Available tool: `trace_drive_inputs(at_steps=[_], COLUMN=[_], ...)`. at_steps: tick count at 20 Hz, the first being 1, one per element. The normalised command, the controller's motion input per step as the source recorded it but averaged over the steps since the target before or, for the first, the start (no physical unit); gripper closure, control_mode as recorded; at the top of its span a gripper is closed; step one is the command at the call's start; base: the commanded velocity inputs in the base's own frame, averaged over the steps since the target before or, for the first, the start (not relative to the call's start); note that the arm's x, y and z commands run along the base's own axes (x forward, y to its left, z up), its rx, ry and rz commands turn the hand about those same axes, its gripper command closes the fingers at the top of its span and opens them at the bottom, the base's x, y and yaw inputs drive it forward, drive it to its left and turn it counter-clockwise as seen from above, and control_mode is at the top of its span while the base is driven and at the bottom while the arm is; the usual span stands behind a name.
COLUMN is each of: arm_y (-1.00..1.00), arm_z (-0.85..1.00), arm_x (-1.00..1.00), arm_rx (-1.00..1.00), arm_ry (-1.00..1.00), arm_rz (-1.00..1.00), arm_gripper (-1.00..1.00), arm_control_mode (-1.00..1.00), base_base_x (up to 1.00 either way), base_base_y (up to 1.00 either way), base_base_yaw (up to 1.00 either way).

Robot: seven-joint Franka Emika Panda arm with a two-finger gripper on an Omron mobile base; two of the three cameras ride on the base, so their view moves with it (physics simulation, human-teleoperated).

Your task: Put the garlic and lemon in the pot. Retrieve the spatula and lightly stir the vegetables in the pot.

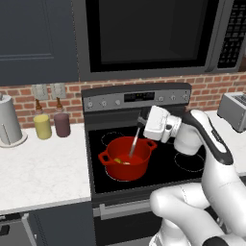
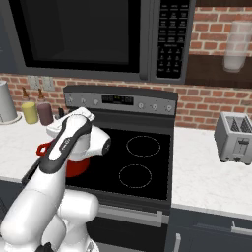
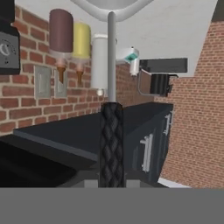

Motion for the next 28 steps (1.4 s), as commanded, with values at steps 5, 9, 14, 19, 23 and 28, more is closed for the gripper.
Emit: trace_drive_inputs(at_steps=[5,9,14,19,23,28], arm_y=[0.01,0.03,0.15,0.18,0.05,0.00], arm_z=[-0.33,-0.31,-0.46,-0.38,-0.33,-0.44], arm_x=[0.33,0.35,0.29,0.37,0.37,0.16], arm_rx=[-0.04,0.00,0.00,-0.03,-0.04,-0.08], arm_ry=[0.00,0.00,0.00,0.00,0.00,0.01], arm_rz=[-0.02,-0.02,-0.02,-0.02,-0.03,-0.04], arm_gripper=[1.00,1.00,1.00,1.00,1.00,1.00], arm_control_mode=[-1.00,-1.00,-1.00,-1.00,-1.00,-1.00], base_base_x=[0.00,0.00,0.00,0.00,0.00,0.00], base_base_y=[0.00,0.00,0.00,0.00,0.00,0.00], base_base_yaw=[0.00,0.00,0.00,0.00,0.00,0.00])
